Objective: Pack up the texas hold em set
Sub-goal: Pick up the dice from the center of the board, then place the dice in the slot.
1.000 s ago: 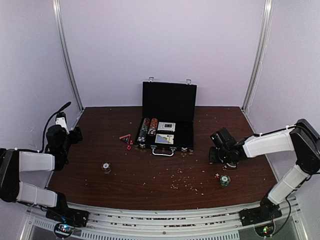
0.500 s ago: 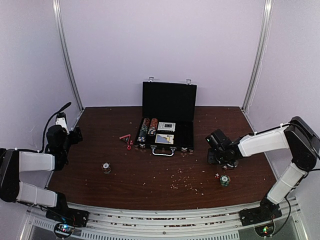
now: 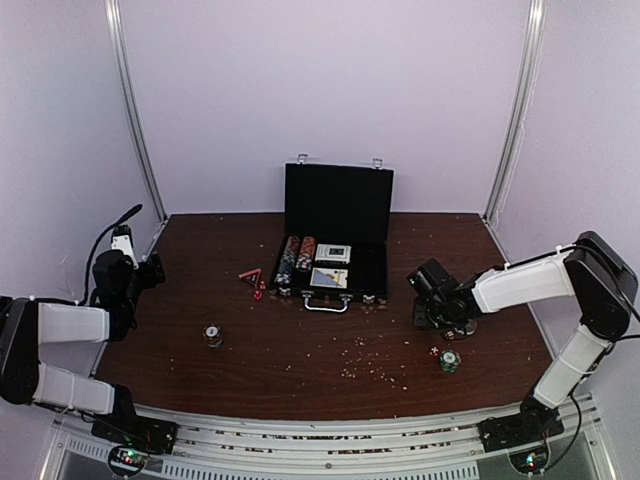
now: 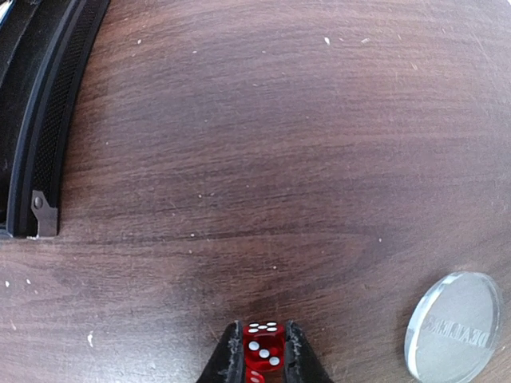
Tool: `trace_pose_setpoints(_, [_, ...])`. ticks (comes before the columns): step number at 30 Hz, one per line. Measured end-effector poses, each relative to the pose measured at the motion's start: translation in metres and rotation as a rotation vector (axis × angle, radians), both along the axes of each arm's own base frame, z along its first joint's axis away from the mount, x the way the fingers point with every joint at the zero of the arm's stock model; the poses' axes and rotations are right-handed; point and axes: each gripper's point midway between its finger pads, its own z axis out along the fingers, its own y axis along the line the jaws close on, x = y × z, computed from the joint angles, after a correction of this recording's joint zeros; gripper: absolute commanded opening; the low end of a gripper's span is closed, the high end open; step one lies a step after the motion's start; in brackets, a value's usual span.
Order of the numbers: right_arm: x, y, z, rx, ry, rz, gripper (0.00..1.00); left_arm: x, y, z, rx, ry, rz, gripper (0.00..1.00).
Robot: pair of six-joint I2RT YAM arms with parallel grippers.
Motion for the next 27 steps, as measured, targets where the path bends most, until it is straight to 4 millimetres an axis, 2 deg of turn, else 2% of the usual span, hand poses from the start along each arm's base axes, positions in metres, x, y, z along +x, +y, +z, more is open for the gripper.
trace_pose_setpoints(8, [-0.001, 0.001, 0.001, -0.002, 0.003, -0.004, 0.0, 0.0, 0.0, 0.0, -0.001, 0.0, 0.001, 0.98])
trace_pose_setpoints(13, [0.006, 0.01, 0.015, 0.01, -0.013, 0.004, 0.0, 0.0, 0.0, 0.0, -0.003, -0.001, 0.003, 0.98])
trace_pose_setpoints(23, [0.031, 0.07, 0.078, 0.127, -0.147, 0.071, 0.0, -0.004, 0.004, 0.006, -0.009, -0.024, 0.028, 0.98])
trace_pose_setpoints(27, [0.041, 0.096, 0.089, 0.175, -0.186, 0.085, 0.0, -0.009, 0.007, 0.013, -0.017, -0.051, 0.043, 0.98])
